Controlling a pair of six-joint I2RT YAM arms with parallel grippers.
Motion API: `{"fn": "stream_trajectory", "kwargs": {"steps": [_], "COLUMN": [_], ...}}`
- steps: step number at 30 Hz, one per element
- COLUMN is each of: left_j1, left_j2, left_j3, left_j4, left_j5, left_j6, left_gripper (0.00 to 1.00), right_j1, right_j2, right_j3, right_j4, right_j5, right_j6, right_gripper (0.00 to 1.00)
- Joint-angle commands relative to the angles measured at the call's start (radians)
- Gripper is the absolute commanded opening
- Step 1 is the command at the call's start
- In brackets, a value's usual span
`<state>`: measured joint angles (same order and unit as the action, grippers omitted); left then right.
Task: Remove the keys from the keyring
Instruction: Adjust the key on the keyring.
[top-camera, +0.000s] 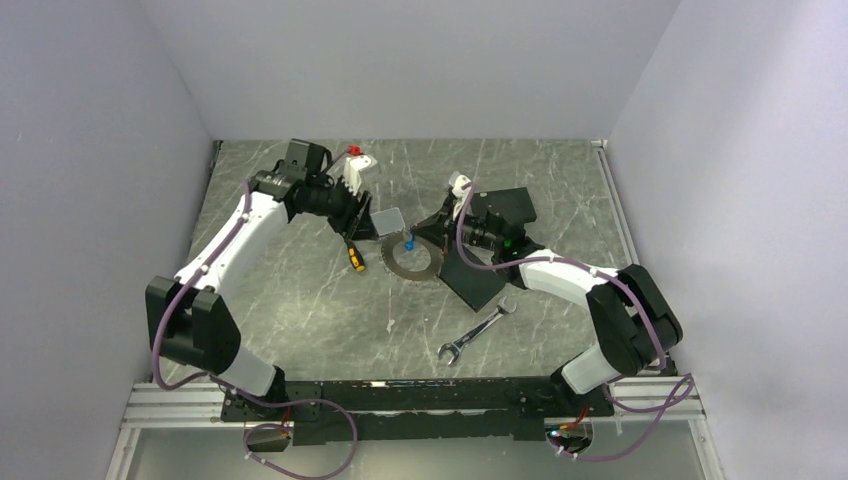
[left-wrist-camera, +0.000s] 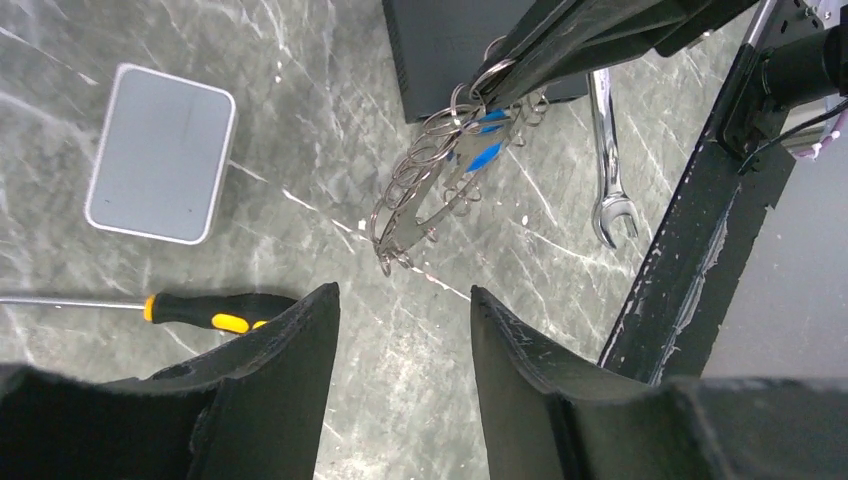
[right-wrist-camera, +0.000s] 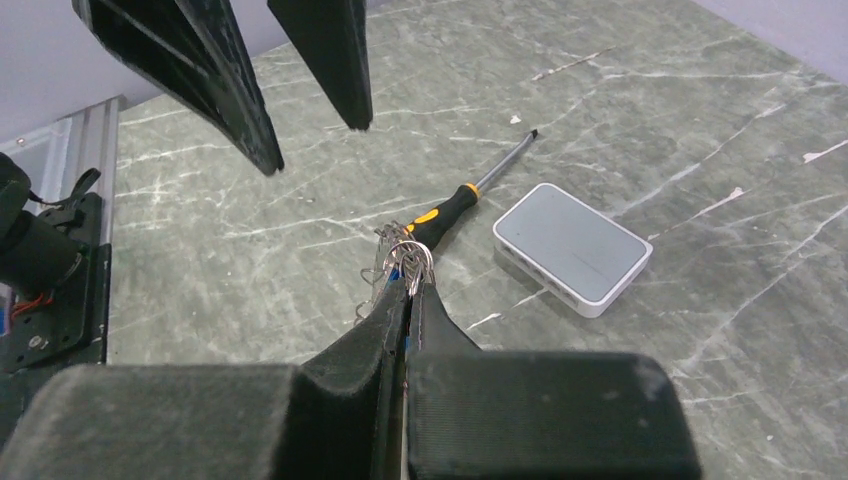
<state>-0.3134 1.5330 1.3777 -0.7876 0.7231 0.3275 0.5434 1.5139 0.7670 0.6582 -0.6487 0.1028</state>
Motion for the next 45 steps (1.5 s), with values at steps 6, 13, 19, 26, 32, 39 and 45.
{"fn": "stream_trajectory", "kwargs": {"steps": [6, 13, 19, 26, 32, 39, 45], "left_j1": [-0.041, -0.076, -0.121, -0.204, -0.324, -0.445, -0.505], "left_j2": [-0.135, -0.075, -0.046, -0.088, -0.159, -0.069, -0.056], "left_j3": [-0.093, -0.084, -0.035, -0.019, -0.155, -0.161, -0.251], "left_j4": [0.240, 0.313, 0.280, 0.158, 0.438, 0.567, 0.723], "left_j5": [0.050, -0.084, -0.229, -0.539, -0.637, -0.777, -0.876], "left_j6": [-0.253, -0.366, -0.294, -0.098, -0.049, -0.045, 0.032], "left_gripper": [0.44, 0.56, 0.60, 0.65, 0.71, 0.71, 0.72], "right_j1": [-0.007, -0.007, -0.006, -0.006, -0.005, 0.000, 0.000], "right_j2": [-0.037, -0.021, -0.001, 0.014, 0.010, -0.027, -0.051], "right_j3": [0.101, 0.134, 0.169, 0.217, 0.231, 0.235, 0.207], "right_j4": [-0.061, -0.117, -0.185, -0.264, -0.305, -0.351, -0.329], "right_j5": [0.036, 0.142, 0.231, 0.322, 0.425, 0.518, 0.498], "right_j6": [0.147, 0.264, 0.317, 0.346, 0.407, 0.459, 0.502], "right_gripper": [0.00, 0.00, 0.00, 0.00, 0.00, 0.00, 0.00]}}
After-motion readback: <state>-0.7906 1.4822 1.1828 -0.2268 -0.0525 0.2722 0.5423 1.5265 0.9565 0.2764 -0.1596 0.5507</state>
